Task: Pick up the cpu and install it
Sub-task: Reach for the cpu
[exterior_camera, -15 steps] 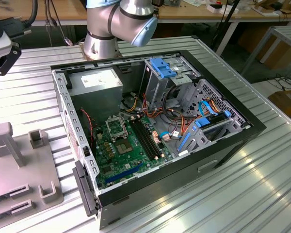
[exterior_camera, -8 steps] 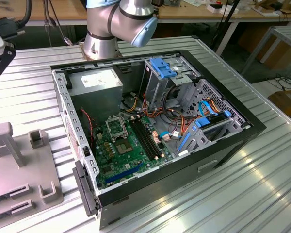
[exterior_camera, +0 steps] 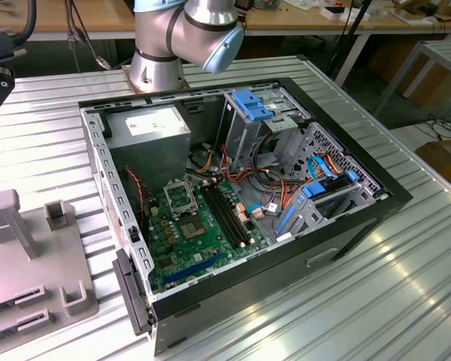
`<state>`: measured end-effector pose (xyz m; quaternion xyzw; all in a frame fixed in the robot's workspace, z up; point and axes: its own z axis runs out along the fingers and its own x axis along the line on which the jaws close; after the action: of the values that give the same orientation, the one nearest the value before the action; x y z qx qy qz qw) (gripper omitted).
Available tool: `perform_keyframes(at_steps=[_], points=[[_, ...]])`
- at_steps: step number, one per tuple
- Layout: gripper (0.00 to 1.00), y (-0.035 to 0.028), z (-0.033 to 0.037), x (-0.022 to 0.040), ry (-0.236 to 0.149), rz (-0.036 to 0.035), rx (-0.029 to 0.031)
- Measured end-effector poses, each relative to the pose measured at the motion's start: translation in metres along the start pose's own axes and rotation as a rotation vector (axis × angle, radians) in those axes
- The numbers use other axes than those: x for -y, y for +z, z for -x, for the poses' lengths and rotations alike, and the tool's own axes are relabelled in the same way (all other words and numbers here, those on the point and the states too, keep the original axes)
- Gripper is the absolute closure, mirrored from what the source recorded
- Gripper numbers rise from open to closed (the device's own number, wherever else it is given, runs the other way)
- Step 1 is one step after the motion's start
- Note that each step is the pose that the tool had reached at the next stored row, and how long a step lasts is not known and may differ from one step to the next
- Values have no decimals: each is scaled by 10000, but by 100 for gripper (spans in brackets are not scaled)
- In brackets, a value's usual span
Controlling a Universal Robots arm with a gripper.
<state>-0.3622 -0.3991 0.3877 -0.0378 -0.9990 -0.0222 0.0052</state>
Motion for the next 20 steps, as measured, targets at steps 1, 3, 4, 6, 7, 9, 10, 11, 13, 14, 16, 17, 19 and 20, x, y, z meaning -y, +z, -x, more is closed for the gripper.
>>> perform_keyframes(at_steps=[1,3,4,6,7,9,10,11,13,14,16,17,19,20], points=[[89,1,-9,1,0,0,0],[89,4,-30,3,-1,0,0],[89,5,-39,3,0,0,0],[89,10,-52,5,-1,1,-2],[89,11,-58,5,0,0,-4],[89,13,-68,6,0,0,-6],[89,14,-74,6,0,0,-5],[89,14,-85,7,1,0,-6],[89,18,-126,10,0,-1,-6],[89,20,-147,12,0,-1,-7],[89,28,-242,20,0,0,-5],[89,30,-272,22,1,1,-5],[89,33,-298,24,0,1,-5],[89,34,-306,25,0,0,-5]])
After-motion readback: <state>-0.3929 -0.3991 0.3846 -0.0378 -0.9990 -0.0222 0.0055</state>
